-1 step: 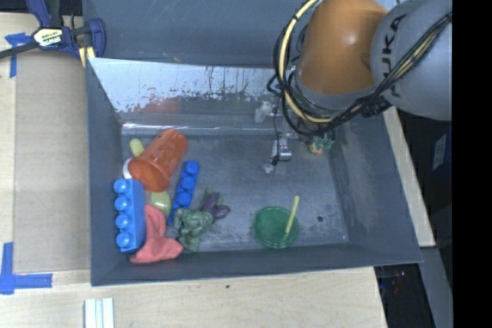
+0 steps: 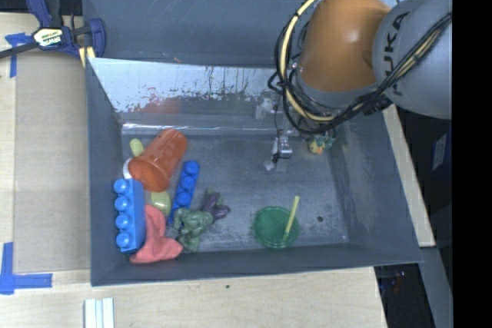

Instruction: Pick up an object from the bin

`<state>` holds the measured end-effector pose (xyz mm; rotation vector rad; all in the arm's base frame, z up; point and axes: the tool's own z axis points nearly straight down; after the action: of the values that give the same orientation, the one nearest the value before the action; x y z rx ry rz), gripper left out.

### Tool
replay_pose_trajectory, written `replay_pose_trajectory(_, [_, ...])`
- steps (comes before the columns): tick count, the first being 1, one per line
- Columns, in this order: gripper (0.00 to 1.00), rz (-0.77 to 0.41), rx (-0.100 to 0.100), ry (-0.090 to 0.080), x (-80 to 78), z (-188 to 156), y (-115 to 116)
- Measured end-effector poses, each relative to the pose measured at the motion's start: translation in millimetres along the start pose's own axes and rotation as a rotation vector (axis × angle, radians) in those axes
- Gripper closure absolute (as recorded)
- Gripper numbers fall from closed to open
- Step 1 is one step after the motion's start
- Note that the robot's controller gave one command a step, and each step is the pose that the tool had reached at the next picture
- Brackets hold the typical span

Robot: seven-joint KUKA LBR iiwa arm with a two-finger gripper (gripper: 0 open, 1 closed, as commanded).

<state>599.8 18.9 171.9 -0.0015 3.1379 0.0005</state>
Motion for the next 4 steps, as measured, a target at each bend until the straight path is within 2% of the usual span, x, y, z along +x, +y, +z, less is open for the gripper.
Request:
replay_pose_trajectory(1, [0.0,-0.165,0.0,-0.001,45.8,63.7,-17.4])
replay_pose_trajectory(2, [0.0,-0.33,0.001,-0.009,93.9,31.4,-34.9])
replay_pose_trajectory(3, [0.0,-0.607,0.0,-0.001,113.3,65.6,-34.2])
replay_pose_trajectory(4, [0.0,-0.852,0.005,-0.011,112.7,96.4,-25.9])
